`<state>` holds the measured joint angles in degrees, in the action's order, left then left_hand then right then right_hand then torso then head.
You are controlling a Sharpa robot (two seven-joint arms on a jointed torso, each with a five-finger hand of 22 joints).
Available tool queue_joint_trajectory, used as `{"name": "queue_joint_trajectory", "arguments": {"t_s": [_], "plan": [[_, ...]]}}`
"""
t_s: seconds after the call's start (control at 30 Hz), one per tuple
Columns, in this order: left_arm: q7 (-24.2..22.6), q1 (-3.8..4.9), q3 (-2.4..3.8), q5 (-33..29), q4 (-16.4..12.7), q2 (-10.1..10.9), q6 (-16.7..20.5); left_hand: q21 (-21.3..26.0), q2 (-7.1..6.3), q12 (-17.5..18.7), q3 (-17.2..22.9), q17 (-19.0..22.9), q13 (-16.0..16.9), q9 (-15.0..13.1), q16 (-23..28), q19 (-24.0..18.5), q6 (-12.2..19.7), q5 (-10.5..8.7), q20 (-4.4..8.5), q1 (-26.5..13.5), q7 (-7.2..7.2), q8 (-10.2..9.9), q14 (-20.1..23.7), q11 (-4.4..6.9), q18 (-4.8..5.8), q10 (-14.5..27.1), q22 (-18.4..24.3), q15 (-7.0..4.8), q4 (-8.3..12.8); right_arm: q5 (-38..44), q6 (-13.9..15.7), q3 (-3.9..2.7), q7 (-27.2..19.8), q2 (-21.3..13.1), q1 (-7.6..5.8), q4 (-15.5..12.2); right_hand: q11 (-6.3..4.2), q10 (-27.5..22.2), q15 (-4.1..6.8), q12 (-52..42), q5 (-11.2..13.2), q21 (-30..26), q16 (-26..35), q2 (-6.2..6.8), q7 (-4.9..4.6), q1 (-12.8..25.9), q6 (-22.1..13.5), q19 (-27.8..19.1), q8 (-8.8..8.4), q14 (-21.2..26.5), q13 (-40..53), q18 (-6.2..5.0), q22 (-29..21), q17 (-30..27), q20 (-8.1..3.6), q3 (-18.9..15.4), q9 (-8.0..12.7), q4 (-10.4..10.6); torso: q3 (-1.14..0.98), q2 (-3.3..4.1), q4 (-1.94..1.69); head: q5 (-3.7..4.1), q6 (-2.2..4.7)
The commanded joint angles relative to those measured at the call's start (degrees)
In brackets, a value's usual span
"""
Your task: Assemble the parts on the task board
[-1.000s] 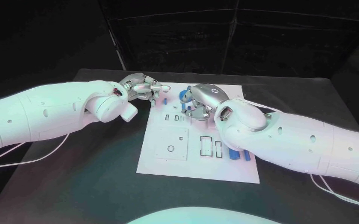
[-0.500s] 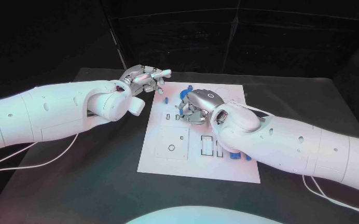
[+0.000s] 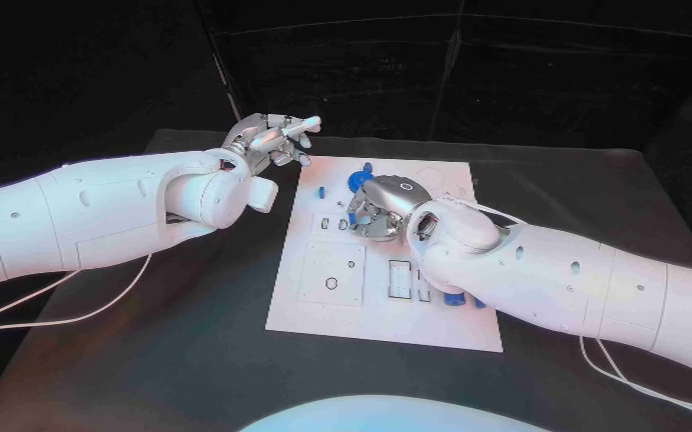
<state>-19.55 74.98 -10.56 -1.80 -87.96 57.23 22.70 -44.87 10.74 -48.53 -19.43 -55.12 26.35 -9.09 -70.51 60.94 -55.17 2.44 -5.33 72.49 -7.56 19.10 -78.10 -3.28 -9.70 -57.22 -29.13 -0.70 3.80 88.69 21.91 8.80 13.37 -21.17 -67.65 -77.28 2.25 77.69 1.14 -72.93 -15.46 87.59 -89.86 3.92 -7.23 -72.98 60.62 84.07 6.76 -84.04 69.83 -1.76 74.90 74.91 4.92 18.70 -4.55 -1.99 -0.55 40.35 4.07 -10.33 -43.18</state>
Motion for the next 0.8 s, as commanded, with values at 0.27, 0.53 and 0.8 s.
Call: {"name": "queue_joint_trajectory", "arguments": {"t_s": [0.27, 0.53, 0.8], "plan": [[-2.43, 0.16, 0.06, -1.13, -0.29, -0.23, 0.29, 0.42, 0.65, 0.35, 0.01, -0.83, -0.19, 0.06, -0.23, -0.17, 0.46, 0.26, -0.19, 0.09, -0.15, -0.15, 0.12, -0.05, -0.64, 0.44, 0.15, 0.07, -0.05, -1.19, 1.41, -0.02, -1.59, 0.52, 0.57, 1.52, 0.19, 0.07, 0.46, 0.10, 0.14, -0.25, -0.14, -0.01, -0.17, 0.33, 0.26, 2.92, 0.23, -5.96, -0.10, 0.41, 8.87, 15.09, -0.37, 0.17, -0.04, 0.05, 0.01, -0.02, 0.14, -0.23, -0.18], [-2.32, 0.17, 0.06, -1.13, -0.08, -0.54, -0.07, 0.47, 0.66, 0.44, 0.02, -0.47, -0.27, 0.07, -0.02, -0.12, 0.50, 0.26, -0.21, 0.17, -0.18, -0.16, 0.22, -0.08, -0.65, 0.51, 0.20, 0.08, -0.01, -1.61, 1.53, -0.02, -1.91, 0.68, 0.97, 1.91, 0.19, 0.07, 0.46, 0.10, 0.14, -0.25, -0.14, -0.01, -0.17, 0.33, 0.26, 2.92, 0.23, -5.96, -0.10, 0.41, 8.87, 15.09, -0.37, 0.17, -0.04, 0.05, -0.03, -0.02, 0.06, 0.00, -0.25], [-2.28, 0.17, 0.06, -1.13, 0.19, -0.92, -0.39, 0.53, 0.66, 0.53, 0.02, -0.39, -0.34, 0.07, 0.03, -0.09, 0.52, 0.26, -0.23, 0.26, -0.19, -0.17, 0.24, -0.09, -0.65, 0.57, 0.25, 0.10, 0.03, -1.68, 0.77, -0.02, -1.67, 0.81, 1.13, 1.94, 0.25, -0.01, 0.42, 0.18, 0.28, -0.25, -0.14, 0.16, -0.23, 0.34, 0.10, 2.92, 0.10, -5.96, -0.13, 0.41, 8.87, 15.09, -0.35, 0.12, 0.00, 0.02, -0.04, 0.00, 0.05, -0.05, -0.37]]}}
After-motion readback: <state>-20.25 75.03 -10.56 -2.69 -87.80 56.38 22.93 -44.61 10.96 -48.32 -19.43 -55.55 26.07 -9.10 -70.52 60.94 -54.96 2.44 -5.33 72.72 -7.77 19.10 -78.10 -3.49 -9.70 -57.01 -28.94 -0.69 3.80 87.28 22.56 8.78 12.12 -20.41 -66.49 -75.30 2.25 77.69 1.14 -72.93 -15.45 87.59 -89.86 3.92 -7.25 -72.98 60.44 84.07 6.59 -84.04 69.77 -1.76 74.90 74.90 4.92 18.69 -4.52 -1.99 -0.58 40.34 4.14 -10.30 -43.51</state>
